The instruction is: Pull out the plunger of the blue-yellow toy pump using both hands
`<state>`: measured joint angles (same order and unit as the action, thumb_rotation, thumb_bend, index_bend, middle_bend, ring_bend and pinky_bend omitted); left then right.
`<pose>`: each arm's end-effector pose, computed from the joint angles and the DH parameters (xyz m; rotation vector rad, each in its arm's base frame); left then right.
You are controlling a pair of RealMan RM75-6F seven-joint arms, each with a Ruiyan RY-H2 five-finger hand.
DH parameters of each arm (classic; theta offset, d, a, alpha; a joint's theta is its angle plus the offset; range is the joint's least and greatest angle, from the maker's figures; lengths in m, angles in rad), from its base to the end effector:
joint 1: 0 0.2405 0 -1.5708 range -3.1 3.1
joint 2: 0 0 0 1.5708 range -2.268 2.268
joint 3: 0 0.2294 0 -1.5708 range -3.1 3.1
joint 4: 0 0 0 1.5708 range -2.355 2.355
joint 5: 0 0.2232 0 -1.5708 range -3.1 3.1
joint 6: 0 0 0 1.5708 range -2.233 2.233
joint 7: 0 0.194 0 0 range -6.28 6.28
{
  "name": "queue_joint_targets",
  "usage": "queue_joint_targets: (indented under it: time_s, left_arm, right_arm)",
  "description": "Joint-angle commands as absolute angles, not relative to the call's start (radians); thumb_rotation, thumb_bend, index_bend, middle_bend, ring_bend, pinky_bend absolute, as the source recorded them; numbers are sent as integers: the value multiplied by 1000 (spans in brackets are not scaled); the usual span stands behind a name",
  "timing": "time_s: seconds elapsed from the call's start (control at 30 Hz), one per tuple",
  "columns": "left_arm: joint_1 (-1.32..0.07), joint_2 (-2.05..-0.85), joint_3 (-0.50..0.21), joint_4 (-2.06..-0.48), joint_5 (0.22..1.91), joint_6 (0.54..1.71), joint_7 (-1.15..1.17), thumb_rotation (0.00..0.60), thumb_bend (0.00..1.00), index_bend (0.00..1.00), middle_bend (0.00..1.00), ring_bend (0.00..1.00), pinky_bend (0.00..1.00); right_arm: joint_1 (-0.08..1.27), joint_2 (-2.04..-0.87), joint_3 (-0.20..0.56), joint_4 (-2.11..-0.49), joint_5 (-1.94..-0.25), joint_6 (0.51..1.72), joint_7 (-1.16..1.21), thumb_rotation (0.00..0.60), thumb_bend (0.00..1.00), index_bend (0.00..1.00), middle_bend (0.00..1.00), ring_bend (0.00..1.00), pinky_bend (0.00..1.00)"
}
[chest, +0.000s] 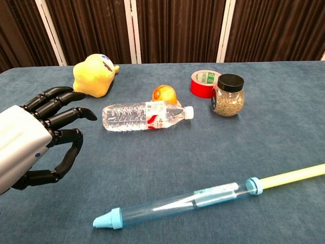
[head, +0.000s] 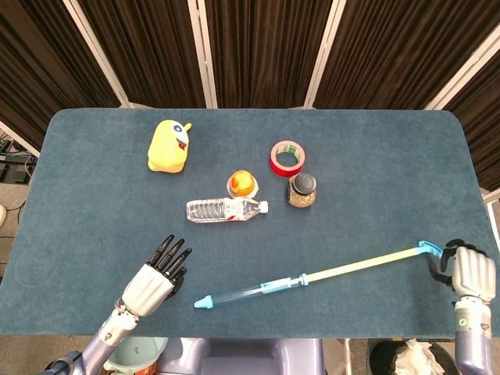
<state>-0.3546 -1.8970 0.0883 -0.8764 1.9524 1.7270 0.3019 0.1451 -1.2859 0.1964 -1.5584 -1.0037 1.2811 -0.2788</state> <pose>-0.1464 0.2249 -0.0529 -1.8074 -0.1525 -1.3105 -0.3530 -0.2617 0.1023 1.1133 -1.1003 0.5790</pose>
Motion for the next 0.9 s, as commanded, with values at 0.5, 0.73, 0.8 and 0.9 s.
queue_joint_targets:
  time_s: [0.5, 0.73, 0.8, 0.9]
  left_arm:
    - [-246, -1646, 96, -1189, 1786, 1685, 268, 600, 152, 199, 79, 78, 98]
    - [-171, -1441, 86, -1479, 1658, 1672, 399, 600, 121, 63, 36, 42, 98]
    - [-162, -1399, 82, -1532, 1640, 1672, 397, 600, 121, 47, 30, 42, 98]
    - [-155, -1343, 85, -1584, 1620, 1654, 369, 600, 121, 8, 24, 41, 98]
  right_arm:
    - [32, -1197, 0, -1736, -1544, 1567, -221, 600, 0, 40, 0, 22, 93]
    - [-17, -1163, -61, -1779, -1586, 1593, -285, 600, 0, 24, 0, 0, 21]
    - [-19, -1165, -49, -1772, -1583, 1603, -283, 600, 0, 21, 0, 0, 16]
    - [-20, -1177, -19, -1754, -1546, 1609, -291, 600, 0, 7, 0, 0, 11]
